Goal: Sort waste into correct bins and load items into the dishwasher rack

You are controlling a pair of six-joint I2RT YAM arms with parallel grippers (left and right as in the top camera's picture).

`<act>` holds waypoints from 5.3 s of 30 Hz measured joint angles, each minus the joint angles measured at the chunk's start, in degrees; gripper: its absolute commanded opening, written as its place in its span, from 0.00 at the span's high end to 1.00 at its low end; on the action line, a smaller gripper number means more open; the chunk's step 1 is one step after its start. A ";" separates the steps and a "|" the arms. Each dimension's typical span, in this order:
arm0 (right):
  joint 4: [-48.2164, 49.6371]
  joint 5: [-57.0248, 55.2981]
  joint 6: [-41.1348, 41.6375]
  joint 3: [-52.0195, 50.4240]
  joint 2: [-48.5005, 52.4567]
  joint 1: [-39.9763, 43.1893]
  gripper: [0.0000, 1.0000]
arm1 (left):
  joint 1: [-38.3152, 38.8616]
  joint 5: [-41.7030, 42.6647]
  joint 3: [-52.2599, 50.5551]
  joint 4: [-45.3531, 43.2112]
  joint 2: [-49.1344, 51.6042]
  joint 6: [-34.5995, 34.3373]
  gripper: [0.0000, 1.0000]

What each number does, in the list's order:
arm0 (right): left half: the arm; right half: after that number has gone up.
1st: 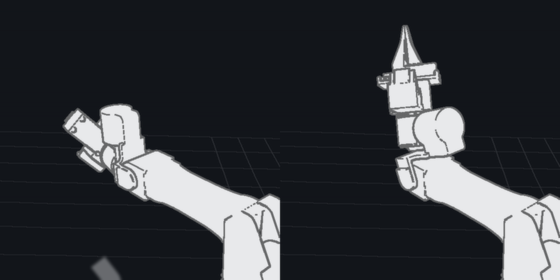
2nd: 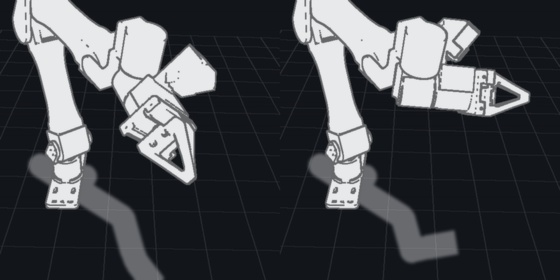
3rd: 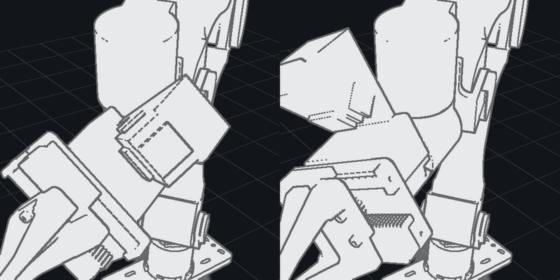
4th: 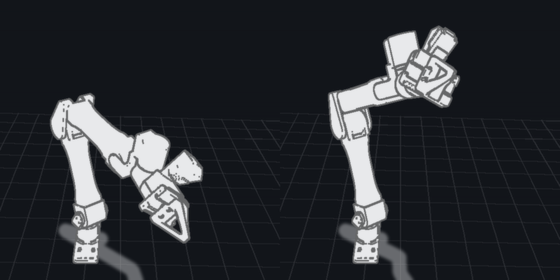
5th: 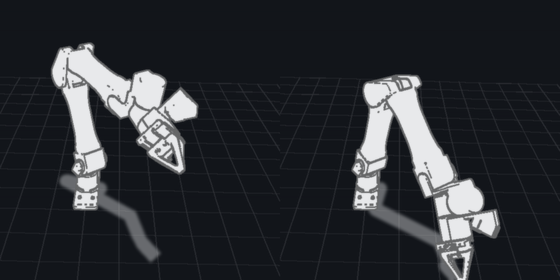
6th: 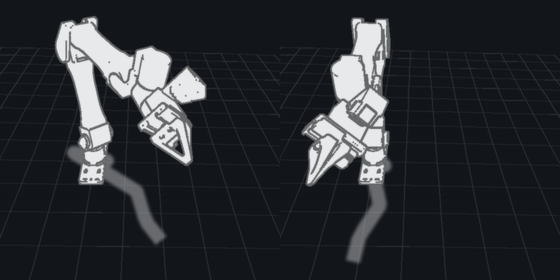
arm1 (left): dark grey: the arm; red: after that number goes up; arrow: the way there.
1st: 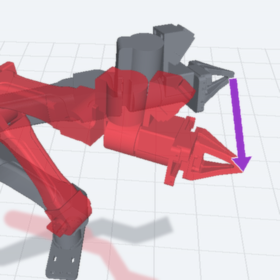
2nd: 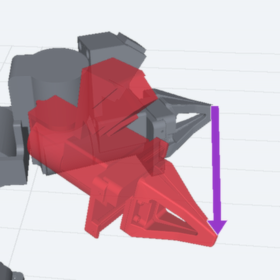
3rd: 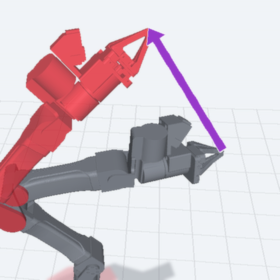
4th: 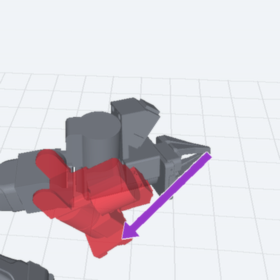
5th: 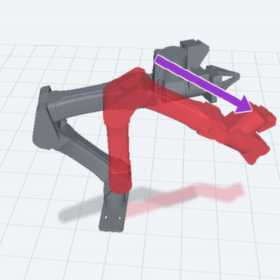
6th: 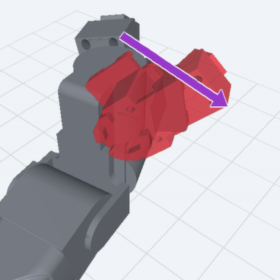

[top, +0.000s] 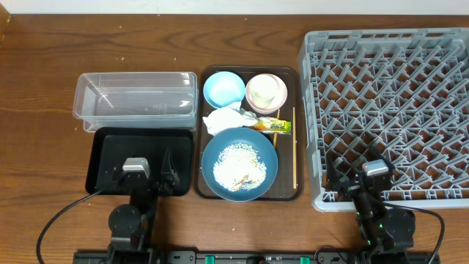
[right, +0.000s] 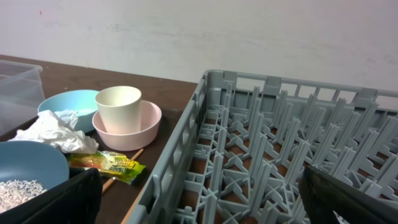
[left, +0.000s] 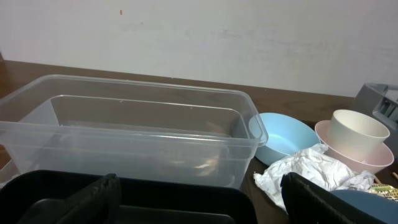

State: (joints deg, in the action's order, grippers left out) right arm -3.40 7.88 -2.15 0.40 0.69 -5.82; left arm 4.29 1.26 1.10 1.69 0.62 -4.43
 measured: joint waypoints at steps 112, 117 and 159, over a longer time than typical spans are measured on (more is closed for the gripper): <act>0.00 -0.04 0.00 0.00 0.22 0.00 0.01 | 24.76 0.04 84.74 44.54 114.05 -6.29 0.11; 0.00 -0.04 0.00 0.00 0.22 0.00 0.01 | 24.74 0.04 84.74 44.11 114.05 -6.29 0.11; 0.00 -0.04 0.00 0.00 0.22 0.00 0.01 | 24.74 0.04 84.74 43.52 112.30 -8.50 0.11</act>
State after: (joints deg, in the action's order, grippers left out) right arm -3.40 7.84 -2.15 0.40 0.91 -5.82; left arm 29.04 1.30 85.84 45.21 112.92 -12.93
